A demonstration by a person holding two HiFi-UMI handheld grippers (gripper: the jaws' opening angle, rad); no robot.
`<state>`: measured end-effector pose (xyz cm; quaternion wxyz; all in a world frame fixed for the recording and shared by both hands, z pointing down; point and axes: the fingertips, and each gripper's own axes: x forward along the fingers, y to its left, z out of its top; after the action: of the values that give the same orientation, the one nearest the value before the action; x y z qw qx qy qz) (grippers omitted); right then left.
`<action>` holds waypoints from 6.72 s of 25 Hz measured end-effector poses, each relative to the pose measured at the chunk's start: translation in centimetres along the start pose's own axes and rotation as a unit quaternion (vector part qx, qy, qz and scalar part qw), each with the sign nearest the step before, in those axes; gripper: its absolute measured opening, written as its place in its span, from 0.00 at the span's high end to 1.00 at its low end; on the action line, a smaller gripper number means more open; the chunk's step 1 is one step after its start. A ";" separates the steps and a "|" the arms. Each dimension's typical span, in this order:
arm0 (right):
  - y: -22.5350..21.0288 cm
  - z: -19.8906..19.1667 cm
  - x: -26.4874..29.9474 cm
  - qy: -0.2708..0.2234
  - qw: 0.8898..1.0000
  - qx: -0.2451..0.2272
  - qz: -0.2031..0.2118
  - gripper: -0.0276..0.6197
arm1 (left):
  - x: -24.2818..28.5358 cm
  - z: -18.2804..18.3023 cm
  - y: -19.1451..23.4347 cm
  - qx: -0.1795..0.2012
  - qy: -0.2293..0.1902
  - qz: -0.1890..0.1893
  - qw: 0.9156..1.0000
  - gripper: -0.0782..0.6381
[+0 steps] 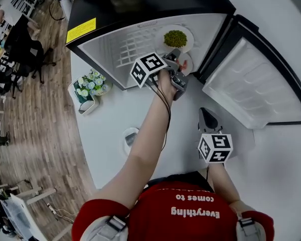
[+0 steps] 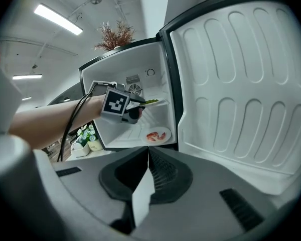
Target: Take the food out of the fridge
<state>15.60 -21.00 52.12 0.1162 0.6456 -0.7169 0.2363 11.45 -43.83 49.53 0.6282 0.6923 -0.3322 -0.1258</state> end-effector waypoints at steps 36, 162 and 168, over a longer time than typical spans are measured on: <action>3.0 3.1 -7.3 -0.066 0.997 -0.032 0.031 0.94 | -14.0 -5.8 -3.8 -0.076 -0.023 -0.100 0.992 0.87; 1.5 -4.3 15.5 0.025 0.949 0.302 0.093 0.85 | -24.8 -4.1 8.2 0.608 -0.045 0.230 0.759 0.88; -1.9 -4.8 19.4 -0.014 0.885 0.460 0.070 0.77 | -23.0 -4.7 9.3 0.599 -0.028 0.221 0.769 0.88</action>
<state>14.08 -35.61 65.75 -0.2203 0.5776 -0.5728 0.5383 -5.76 -25.85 53.69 0.0874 0.8316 -0.5017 0.2215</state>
